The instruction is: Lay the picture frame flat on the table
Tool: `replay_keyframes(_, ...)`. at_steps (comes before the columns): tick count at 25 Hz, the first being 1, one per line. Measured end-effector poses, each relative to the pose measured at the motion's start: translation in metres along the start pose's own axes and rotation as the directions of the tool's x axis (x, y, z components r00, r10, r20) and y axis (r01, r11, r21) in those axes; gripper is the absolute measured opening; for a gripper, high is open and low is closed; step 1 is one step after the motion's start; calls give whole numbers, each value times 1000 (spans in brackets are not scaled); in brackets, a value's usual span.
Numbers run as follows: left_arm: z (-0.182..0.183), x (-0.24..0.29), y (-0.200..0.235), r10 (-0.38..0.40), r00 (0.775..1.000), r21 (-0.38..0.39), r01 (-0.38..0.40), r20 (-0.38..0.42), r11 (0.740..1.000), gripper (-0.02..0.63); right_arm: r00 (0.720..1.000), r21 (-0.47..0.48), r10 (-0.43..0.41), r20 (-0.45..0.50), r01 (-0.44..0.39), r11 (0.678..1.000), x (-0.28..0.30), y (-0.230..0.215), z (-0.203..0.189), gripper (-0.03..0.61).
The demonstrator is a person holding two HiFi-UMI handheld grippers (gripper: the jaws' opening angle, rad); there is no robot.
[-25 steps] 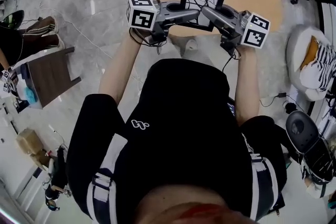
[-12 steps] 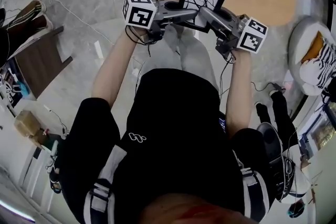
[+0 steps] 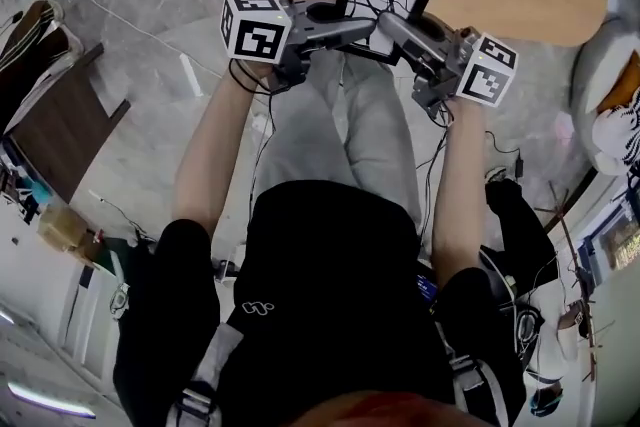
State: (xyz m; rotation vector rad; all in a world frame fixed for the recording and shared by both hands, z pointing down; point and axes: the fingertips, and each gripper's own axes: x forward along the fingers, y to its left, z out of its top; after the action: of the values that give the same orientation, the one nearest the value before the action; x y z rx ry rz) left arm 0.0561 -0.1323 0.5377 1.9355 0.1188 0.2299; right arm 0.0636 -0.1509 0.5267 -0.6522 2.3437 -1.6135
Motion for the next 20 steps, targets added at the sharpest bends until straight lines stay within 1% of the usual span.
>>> replay_keyframes(3,-5,-3,35,5,1000,-2,-5,6,1000,45,1000,40,18,-17,-17,999,7,-37,-11,17)
replay_keyframes(4,-4,-3,46,12,1000,10,-13,10,1000,56,1000,63,21,-17,-20,998,9,-47,-11,17)
replay_keyframes(5,-4,-3,57,23,1000,23,-23,13,999,83,1000,85,18,-12,-17,996,11,-54,-9,17)
replay_keyframes(6,-4,-4,67,37,999,33,-37,17,999,109,1000,100,8,-6,-8,995,12,-62,-7,17)
replay_keyframes(9,-9,-17,96,113,992,34,-115,53,993,127,998,118,-51,29,47,992,10,-86,-5,17)
replay_keyframes(11,-17,-32,110,199,976,30,-202,93,979,127,993,109,-104,50,98,989,7,-99,-5,17)
replay_keyframes(13,-29,-46,114,286,950,36,-293,123,956,127,984,96,-170,48,165,982,4,-111,-9,17)
replay_keyframes(15,-39,-55,113,336,932,40,-344,133,938,126,973,92,-228,28,225,970,4,-127,-10,17)
replay_keyframes(16,-39,-57,116,348,927,37,-356,138,934,115,968,93,-251,15,249,964,7,-141,-8,17)
replay_keyframes(18,-36,-59,128,369,917,23,-376,155,926,40,955,99,-296,-13,296,950,16,-175,-1,17)
replay_keyframes(20,-34,-60,137,386,906,8,-393,173,919,18,941,113,-337,-31,338,934,23,-201,3,17)
